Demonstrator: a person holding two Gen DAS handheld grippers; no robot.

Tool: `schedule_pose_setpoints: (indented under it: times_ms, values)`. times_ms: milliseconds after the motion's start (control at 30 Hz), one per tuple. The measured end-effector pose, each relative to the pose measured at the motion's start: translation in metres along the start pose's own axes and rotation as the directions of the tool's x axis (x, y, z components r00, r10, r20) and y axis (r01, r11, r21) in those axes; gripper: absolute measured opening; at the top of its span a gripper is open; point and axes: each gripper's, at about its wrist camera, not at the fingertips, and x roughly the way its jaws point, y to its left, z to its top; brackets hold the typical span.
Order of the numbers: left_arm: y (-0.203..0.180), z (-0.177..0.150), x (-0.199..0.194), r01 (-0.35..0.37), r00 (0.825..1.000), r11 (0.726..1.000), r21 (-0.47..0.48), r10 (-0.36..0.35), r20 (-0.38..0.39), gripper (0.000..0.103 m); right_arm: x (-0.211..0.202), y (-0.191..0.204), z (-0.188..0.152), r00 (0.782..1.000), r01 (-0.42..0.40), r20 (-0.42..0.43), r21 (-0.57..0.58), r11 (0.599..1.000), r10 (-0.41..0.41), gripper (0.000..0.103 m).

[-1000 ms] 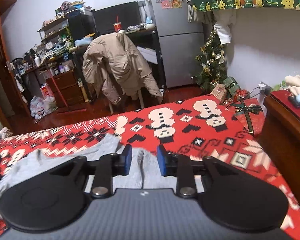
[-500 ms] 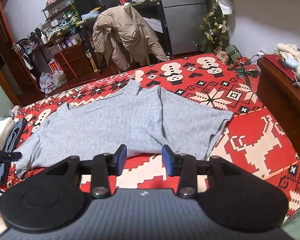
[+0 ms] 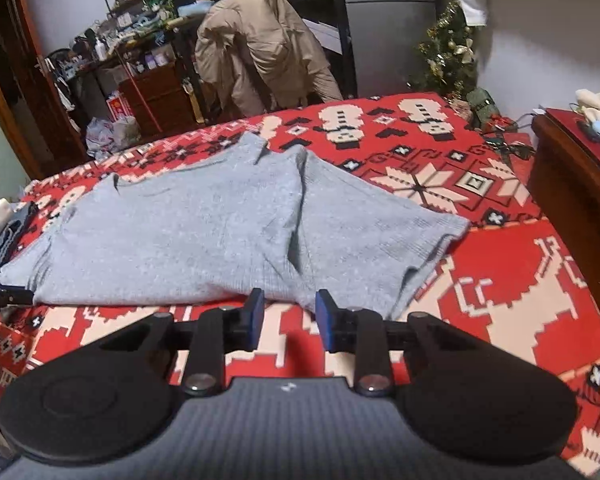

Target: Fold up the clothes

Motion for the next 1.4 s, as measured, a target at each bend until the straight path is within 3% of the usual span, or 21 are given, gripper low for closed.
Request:
schedule_pose_setpoints:
  times_ms: [133,167,200,267,533,700,833,1000,1100,1167,1267,1333,1400]
  values:
    - [0.006,0.0,-0.005,0.005,1.0,0.999,-0.034,-0.005,0.019,0.004,0.021,0.003,0.005,1.0,0.019,0.019,-0.018,1.0,-0.019,0.031]
    - [0.007,0.0,-0.007,0.005,1.0,0.999,-0.042,-0.004,0.025,0.004,0.027,0.002,0.005,1.0,0.022,0.016,-0.021,1.0,-0.021,0.026]
    - [0.008,0.0,-0.009,0.005,0.999,0.999,-0.05,-0.003,0.032,0.004,0.033,0.0,0.004,1.0,0.014,0.002,-0.011,1.0,-0.014,0.006]
    - [0.013,0.0,-0.013,0.0,0.999,0.997,-0.076,0.003,0.043,0.004,0.034,-0.005,0.002,1.0,-0.007,-0.027,0.012,1.0,0.007,0.003]
    - [0.033,0.0,-0.025,0.01,0.998,0.987,-0.162,0.002,0.069,0.004,0.01,-0.044,0.007,0.998,-0.069,0.005,0.18,0.981,0.069,0.002]
    - [0.046,-0.002,-0.026,0.006,0.999,0.975,-0.222,0.005,0.048,0.004,0.018,-0.05,0.005,0.999,-0.044,-0.019,0.205,0.978,0.049,0.002]
    - [0.035,-0.001,-0.013,-0.008,1.0,0.987,-0.158,0.005,-0.016,0.004,0.029,-0.045,0.0,0.996,-0.02,-0.085,0.156,0.988,0.034,0.003]
    - [0.03,-0.002,-0.014,-0.013,1.0,0.992,-0.129,0.011,-0.014,0.012,0.018,-0.036,0.003,0.997,-0.014,-0.071,0.107,0.994,0.021,0.003]
    - [0.027,0.0,-0.03,-0.018,0.997,0.993,-0.118,0.026,0.066,0.016,0.007,-0.029,0.007,0.999,0.013,-0.053,0.058,0.998,-0.01,0.007]
    - [0.021,0.001,-0.047,-0.008,0.988,0.996,-0.088,0.022,0.15,0.025,-0.003,-0.016,0.011,1.0,0.023,-0.015,-0.003,1.0,-0.023,0.01]
    - [0.006,0.005,-0.066,0.009,0.97,1.0,-0.027,-0.003,0.243,0.03,-0.012,0.012,0.018,0.999,-0.026,0.04,-0.089,0.996,0.03,0.015]
    - [-0.006,0.011,-0.066,0.051,0.965,0.999,-0.012,-0.046,0.258,0.03,-0.005,0.033,0.02,0.997,-0.043,0.057,-0.126,0.991,0.05,0.016]
    - [-0.021,0.021,-0.051,0.098,0.97,0.995,-0.008,-0.093,0.227,0.03,0.011,0.048,0.02,0.997,-0.038,0.06,-0.138,0.99,0.047,0.015]
